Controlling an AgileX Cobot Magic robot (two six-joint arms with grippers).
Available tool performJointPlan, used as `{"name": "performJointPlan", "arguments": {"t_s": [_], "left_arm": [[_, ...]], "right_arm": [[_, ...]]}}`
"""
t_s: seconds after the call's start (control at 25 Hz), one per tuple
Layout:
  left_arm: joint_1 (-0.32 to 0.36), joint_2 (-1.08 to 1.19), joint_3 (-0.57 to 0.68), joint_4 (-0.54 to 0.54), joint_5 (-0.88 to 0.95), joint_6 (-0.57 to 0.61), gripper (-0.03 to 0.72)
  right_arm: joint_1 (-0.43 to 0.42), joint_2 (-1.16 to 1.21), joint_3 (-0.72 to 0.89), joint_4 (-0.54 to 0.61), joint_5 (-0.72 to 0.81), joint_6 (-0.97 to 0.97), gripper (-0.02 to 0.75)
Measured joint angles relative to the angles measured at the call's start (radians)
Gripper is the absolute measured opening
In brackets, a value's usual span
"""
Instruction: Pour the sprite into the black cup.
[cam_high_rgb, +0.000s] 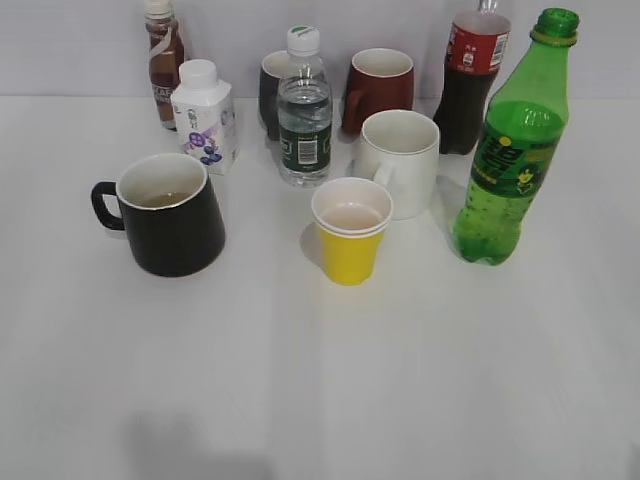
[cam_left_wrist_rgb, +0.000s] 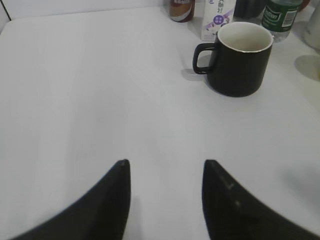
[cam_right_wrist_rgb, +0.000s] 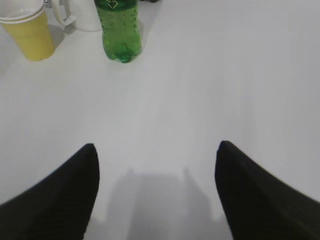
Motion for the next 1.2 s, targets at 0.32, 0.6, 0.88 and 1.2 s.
{"name": "performJointPlan", "arguments": {"t_s": [0.32, 0.6, 0.88, 1.2], "left_arm": [[0.183, 0.0, 0.0, 0.0, 0.0, 0.0, 0.253], [0.185, 0.0, 0.0, 0.0, 0.0, 0.0, 0.239], [0.185, 0.0, 0.0, 0.0, 0.0, 0.0, 0.239], [0.185, 0.0, 0.0, 0.0, 0.0, 0.0, 0.239]], "right_arm": [[-0.16, 0.0, 0.0, 0.0, -0.004, 0.0, 0.503], [-0.178, 0.0, 0.0, 0.0, -0.004, 0.0, 0.503], [-0.178, 0.0, 0.0, 0.0, -0.004, 0.0, 0.503], [-0.178, 0.0, 0.0, 0.0, -0.005, 0.0, 0.503]]}}
